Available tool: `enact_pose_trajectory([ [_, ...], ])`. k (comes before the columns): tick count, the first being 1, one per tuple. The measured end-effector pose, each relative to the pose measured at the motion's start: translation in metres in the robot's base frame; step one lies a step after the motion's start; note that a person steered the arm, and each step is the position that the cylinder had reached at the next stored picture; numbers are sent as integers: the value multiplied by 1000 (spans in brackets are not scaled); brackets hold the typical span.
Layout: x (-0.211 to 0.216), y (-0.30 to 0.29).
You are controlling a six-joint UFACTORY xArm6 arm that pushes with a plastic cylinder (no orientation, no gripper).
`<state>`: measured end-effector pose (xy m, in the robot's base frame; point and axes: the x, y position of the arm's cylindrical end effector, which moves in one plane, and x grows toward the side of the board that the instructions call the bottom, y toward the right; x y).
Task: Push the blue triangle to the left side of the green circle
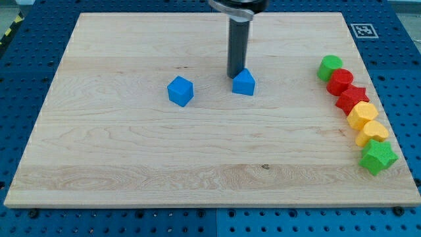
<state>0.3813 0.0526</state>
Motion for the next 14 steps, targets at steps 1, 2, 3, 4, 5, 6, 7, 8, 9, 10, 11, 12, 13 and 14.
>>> enact_pose_trajectory([
  [1, 0, 6],
  [2, 0, 6],
  [3, 11, -4],
  [4, 37, -44],
  [5, 63, -36],
  [6, 44, -1],
  [7, 11, 9],
  [8, 18, 16],
  [9, 59, 16],
  [10, 70, 16],
  [11, 24, 16],
  [12, 0, 25],
  [13, 30, 28],
  [14, 64, 35],
])
